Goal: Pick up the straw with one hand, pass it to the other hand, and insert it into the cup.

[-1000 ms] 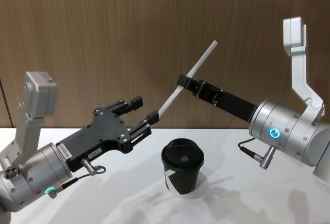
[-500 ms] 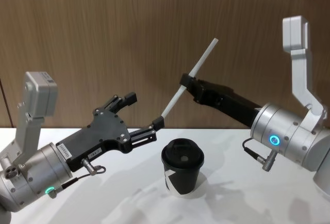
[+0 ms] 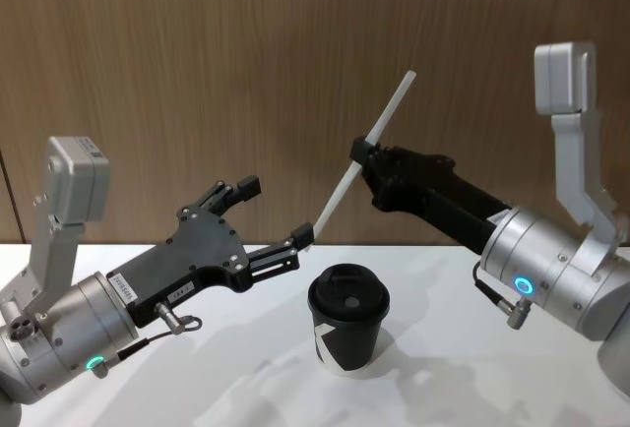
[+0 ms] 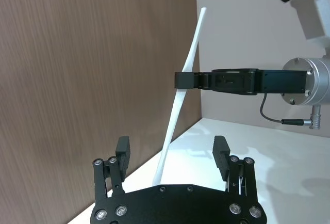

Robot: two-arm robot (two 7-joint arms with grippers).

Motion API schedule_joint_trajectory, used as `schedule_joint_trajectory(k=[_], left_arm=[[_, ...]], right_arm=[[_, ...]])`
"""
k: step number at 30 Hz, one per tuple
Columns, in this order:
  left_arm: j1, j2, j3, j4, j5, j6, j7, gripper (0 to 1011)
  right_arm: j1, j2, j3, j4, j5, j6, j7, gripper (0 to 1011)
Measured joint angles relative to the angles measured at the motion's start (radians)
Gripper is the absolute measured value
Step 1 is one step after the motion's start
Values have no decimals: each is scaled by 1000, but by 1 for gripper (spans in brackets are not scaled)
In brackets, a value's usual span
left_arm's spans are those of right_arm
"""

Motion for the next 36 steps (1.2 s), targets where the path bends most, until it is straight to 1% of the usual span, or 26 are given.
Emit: schedule_joint_trajectory(k=[1,3,4,6,7,9,12,13,15,16,17,19,21,24,26,27,30,36], left_arm=[[0,0,0,0,0,0,0,1003],[0,0,0,0,0,0,0,1003],[0,0,0,0,0,0,0,1004],[0,0,0,0,0,0,0,1003],[0,0,0,0,0,0,0,1003],[0,0,0,0,0,0,0,1003],[0,0,0,0,0,0,0,1003],[0,0,0,0,0,0,0,1003],[0,0,0,0,0,0,0,1003],[0,0,0,0,0,0,0,1003],[0,0,0,0,0,0,0,1003],[0,0,0,0,0,0,0,1003],[0,0,0,0,0,0,0,1003],[0,0,0,0,0,0,0,1003],[0,0,0,0,0,0,0,1002],[0,0,0,0,0,0,0,1003],[0,0,0,0,0,0,0,1002],[0,0,0,0,0,0,0,1003]], right_arm=[[-1,7,-6,0,-20,-21,5,11],[-2,17,-15,-1,-43,-43,12,11],[-3,25,-20,-1,-64,-65,17,11],[-4,33,-27,-1,-86,-85,23,11],[-5,40,-33,-1,-108,-107,27,11],[-6,49,-39,-1,-128,-127,33,11],[-8,64,-50,-1,-172,-169,43,11],[-9,74,-56,-1,-194,-189,48,11],[-10,83,-61,0,-216,-210,53,11],[-12,91,-65,0,-237,-229,58,11],[-12,91,-65,0,-237,-229,58,11],[-13,112,-75,0,-280,-267,68,11],[-14,124,-79,0,-300,-284,74,11],[-16,145,-85,0,-340,-319,88,11],[-17,156,-88,0,-356,-334,96,11],[-18,169,-89,0,-369,-348,104,11],[-19,190,-90,-2,-390,-372,123,11],[-21,217,-89,-6,-404,-395,156,11]])
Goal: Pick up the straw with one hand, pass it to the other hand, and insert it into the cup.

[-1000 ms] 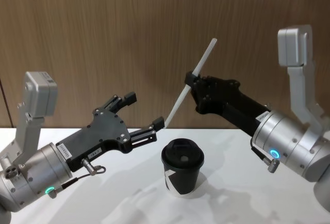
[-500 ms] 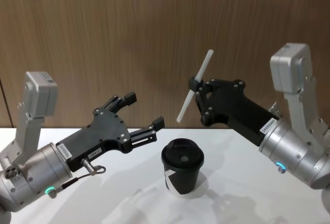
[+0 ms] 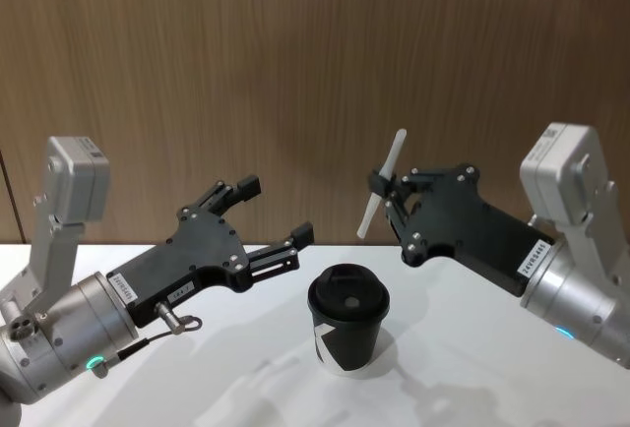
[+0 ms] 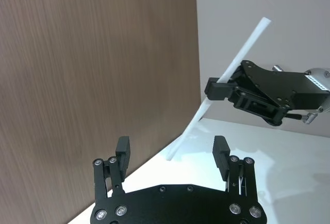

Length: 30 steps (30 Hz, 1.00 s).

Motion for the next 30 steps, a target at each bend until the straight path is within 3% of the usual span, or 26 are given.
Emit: schedule_joint_trajectory(k=[16,30], left_arm=[[0,0,0,0,0,0,0,1003],[0,0,0,0,0,0,0,1003]], right_arm=[[4,41,22,-16,32,-3,93,11],[15,48,29,-19,74,54,154,11]])
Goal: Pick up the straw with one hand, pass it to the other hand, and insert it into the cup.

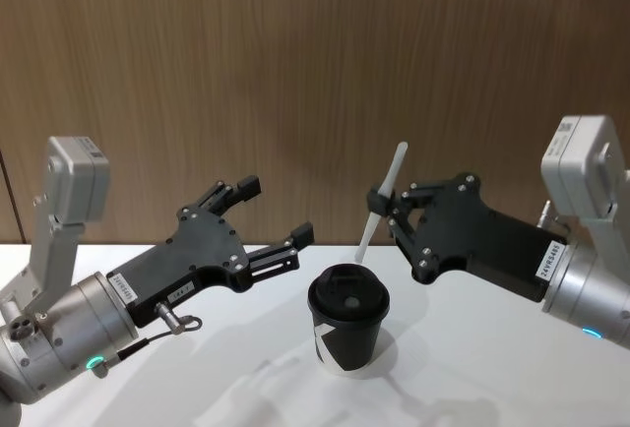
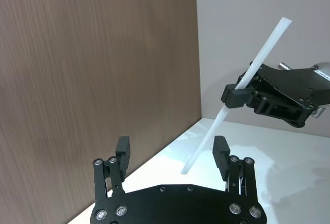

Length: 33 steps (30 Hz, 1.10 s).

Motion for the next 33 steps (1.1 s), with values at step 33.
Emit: schedule_joint_trajectory(k=[33], left_arm=[[0,0,0,0,0,0,0,1003]], right_arm=[[46,-11,-36,62,43,65,75,11]])
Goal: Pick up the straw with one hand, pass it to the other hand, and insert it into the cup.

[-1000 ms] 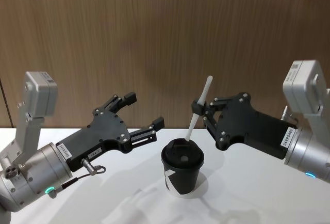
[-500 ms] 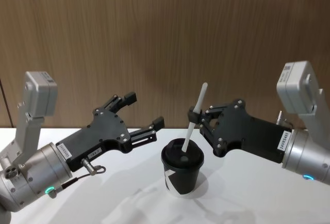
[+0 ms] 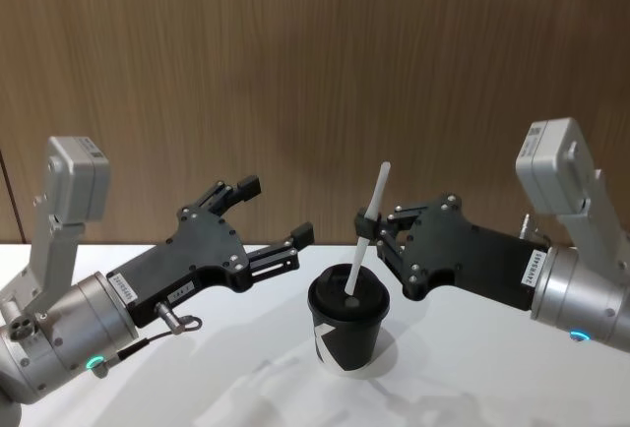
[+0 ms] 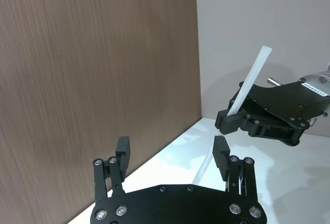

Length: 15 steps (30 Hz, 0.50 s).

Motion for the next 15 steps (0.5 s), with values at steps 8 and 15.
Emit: schedule_joint_trajectory(k=[8,15], left_arm=[[0,0,0,0,0,0,0,1003],[0,0,0,0,0,0,0,1003]], right_arm=[[10,-9,-9,24,-8,-2,7,11],[16,-17,-15,43,-16,-8,13,11]])
